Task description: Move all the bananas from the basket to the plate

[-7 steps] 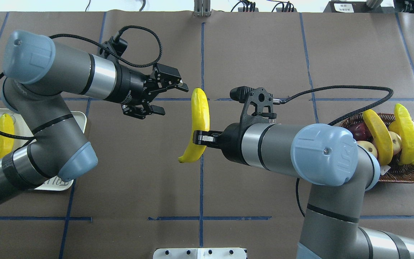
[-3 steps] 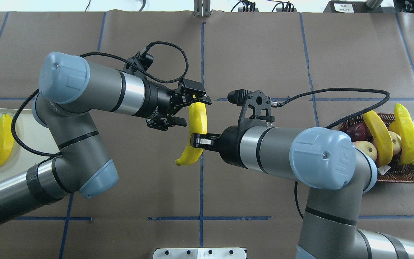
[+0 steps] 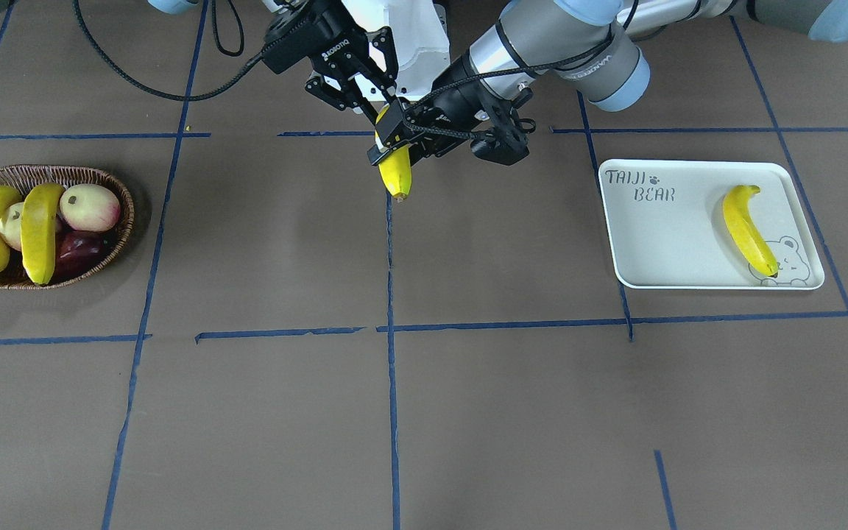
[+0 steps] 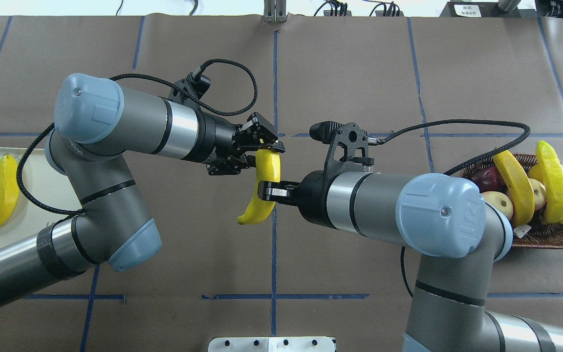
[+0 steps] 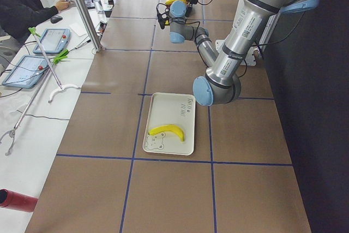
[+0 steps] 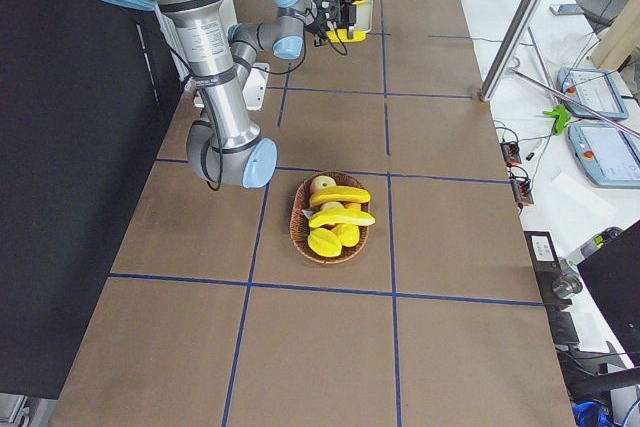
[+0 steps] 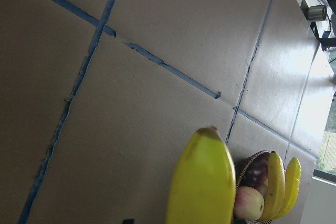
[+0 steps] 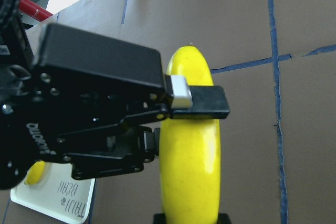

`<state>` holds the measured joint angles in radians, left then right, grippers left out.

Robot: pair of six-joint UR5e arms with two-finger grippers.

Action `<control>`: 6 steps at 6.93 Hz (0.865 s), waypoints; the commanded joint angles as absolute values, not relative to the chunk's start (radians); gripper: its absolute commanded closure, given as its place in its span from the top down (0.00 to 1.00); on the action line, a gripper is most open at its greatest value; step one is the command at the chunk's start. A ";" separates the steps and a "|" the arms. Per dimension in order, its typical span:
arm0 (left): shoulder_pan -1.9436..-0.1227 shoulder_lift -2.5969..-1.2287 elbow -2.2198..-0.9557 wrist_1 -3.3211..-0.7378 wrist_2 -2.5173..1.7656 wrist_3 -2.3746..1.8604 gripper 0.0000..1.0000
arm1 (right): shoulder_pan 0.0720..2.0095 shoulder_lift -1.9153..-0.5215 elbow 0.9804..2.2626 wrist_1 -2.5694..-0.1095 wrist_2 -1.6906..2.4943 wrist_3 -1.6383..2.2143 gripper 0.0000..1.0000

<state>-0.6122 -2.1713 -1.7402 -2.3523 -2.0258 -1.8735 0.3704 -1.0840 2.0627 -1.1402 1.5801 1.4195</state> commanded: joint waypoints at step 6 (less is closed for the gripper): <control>-0.720 -2.039 -1.737 -2.324 -2.101 -1.760 0.00 | 0.415 -1.115 2.127 -1.152 1.627 1.416 1.00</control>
